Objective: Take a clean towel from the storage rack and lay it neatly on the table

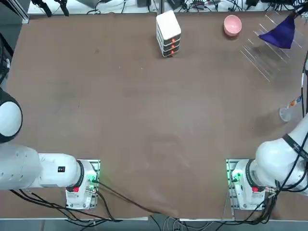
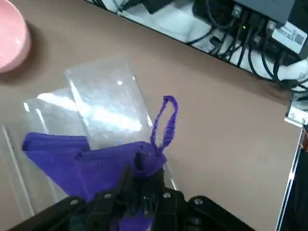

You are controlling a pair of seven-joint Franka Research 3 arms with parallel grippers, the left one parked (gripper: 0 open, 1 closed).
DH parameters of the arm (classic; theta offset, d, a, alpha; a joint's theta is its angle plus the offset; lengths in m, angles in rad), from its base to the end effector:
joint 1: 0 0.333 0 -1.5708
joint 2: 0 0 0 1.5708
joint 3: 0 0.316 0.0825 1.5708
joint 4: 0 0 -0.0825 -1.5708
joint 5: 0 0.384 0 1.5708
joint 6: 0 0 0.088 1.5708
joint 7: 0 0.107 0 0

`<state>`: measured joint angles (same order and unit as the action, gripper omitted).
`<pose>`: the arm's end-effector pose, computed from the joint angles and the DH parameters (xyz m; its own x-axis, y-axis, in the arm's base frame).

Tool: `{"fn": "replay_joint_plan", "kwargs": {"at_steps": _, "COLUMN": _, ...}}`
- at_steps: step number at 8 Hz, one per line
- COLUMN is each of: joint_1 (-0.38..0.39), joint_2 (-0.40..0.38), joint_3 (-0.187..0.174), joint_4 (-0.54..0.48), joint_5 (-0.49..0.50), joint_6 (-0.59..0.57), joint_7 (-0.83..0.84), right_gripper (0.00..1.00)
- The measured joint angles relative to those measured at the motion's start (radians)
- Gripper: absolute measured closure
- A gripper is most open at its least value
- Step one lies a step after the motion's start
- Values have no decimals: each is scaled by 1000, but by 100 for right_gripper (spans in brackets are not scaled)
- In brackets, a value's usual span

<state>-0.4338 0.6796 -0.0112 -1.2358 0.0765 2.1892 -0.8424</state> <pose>0.6934 -0.3250 0.3958 0.9029 0.3647 0.2276 0.3354 -0.9288 0.1576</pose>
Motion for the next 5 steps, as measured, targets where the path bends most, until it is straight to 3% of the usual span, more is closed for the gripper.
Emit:
{"fn": "replay_joint_plan", "kwargs": {"at_steps": 3, "joint_1": 55, "joint_2": -96, "joint_3": 5, "joint_4": 23, "joint_5": 16, "joint_6": -198, "joint_7": 40, "right_gripper": 96}}
{"fn": "replay_joint_plan", "kwargs": {"at_steps": 5, "joint_1": 109, "joint_2": -172, "joint_3": 7, "joint_4": 22, "joint_5": 19, "joint_6": -374, "joint_7": 195, "right_gripper": 96}}
